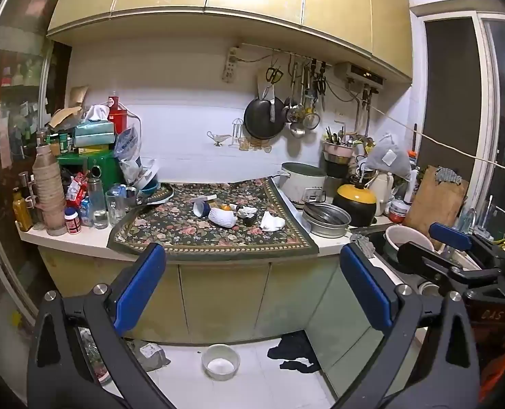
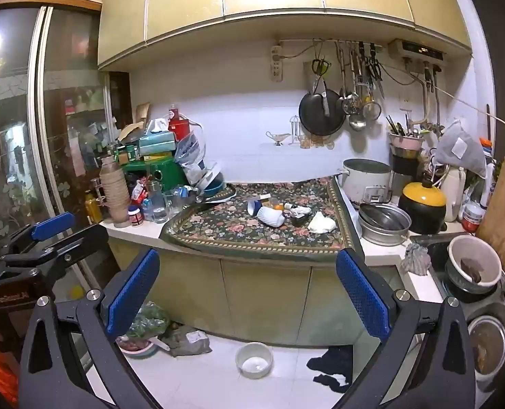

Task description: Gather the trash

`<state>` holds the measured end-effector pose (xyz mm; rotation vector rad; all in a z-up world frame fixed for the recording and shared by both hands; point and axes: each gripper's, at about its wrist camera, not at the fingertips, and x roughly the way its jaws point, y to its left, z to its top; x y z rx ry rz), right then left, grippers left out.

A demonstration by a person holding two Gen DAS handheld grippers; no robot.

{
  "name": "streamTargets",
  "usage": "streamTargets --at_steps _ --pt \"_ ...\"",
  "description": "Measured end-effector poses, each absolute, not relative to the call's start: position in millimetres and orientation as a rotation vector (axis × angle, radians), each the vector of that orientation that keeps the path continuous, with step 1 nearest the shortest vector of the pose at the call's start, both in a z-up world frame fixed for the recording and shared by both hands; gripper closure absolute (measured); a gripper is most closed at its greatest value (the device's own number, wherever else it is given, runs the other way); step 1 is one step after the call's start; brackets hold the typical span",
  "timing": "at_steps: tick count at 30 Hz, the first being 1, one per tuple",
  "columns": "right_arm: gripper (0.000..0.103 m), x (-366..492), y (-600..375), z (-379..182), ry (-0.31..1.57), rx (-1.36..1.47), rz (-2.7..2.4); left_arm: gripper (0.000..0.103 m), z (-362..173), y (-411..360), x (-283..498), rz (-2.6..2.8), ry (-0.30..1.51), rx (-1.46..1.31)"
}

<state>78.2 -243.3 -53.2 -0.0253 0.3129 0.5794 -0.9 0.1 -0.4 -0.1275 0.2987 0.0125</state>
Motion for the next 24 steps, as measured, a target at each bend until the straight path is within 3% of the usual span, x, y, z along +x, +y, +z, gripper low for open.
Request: streamTargets --at_steps 24 --pt "0.0 58 -244 -53 0.327 -0.035 0.578 0.0 -2 -3 -26 0.023 0.344 -0.113"
